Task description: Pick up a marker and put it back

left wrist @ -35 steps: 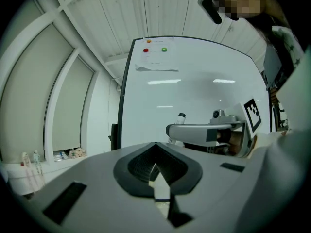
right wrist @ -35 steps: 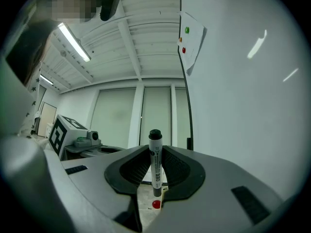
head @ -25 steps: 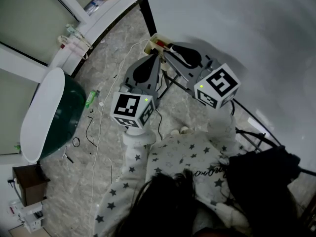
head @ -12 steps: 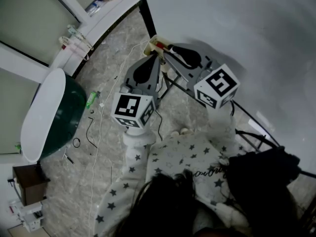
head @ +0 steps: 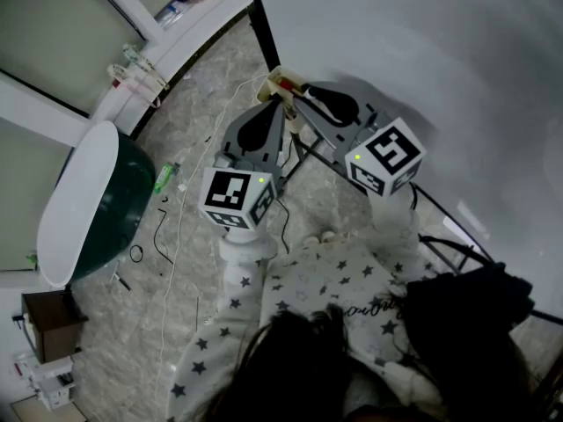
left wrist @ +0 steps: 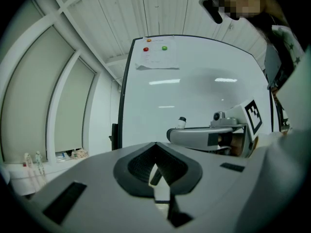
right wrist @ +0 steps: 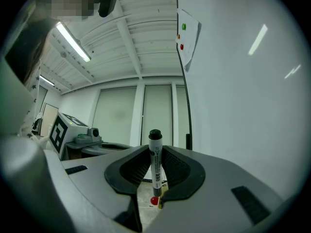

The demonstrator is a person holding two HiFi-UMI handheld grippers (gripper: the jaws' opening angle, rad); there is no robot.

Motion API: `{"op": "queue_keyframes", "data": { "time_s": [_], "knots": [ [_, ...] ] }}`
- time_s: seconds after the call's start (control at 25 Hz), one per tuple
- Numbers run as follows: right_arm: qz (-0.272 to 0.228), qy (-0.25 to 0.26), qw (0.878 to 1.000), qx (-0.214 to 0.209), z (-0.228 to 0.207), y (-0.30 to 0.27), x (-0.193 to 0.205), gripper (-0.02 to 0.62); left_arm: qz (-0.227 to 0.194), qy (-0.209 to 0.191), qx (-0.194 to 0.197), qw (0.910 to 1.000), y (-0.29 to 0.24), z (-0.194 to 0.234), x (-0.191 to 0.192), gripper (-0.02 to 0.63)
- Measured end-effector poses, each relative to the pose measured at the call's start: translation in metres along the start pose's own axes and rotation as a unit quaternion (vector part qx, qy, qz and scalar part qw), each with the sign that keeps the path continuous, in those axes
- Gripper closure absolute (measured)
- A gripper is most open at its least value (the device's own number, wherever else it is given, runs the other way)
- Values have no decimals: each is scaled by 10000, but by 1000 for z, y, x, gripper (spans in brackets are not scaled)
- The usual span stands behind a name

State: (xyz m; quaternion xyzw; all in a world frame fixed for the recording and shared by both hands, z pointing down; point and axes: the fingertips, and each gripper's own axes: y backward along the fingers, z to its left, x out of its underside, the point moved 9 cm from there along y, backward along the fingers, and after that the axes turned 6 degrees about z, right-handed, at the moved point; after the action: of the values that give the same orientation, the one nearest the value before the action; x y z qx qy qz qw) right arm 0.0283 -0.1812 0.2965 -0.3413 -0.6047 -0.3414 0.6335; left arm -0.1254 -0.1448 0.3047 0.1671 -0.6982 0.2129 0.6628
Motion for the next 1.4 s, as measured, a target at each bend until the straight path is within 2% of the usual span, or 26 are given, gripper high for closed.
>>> {"op": "queue_keyframes", "data": {
  "time_s": [0.16, 0.28, 0.76, 1.4],
  "knots": [
    [39, 200, 9995, 226, 6, -6, 4, 512, -150, -66, -140, 9998, 4, 5, 7, 605],
    [14, 374, 9985, 396, 9, -17, 17, 512, -231, 45, -311, 9992, 5, 11, 20, 604],
    [131, 130, 9991, 394, 8, -41, 68, 512, -4, 275, -369, 9989, 6, 17, 46, 604],
    [325, -40, 9989, 349, 13, -46, 107, 512, 227, 501, -310, 9980, 4, 18, 81, 605]
  ]
}}
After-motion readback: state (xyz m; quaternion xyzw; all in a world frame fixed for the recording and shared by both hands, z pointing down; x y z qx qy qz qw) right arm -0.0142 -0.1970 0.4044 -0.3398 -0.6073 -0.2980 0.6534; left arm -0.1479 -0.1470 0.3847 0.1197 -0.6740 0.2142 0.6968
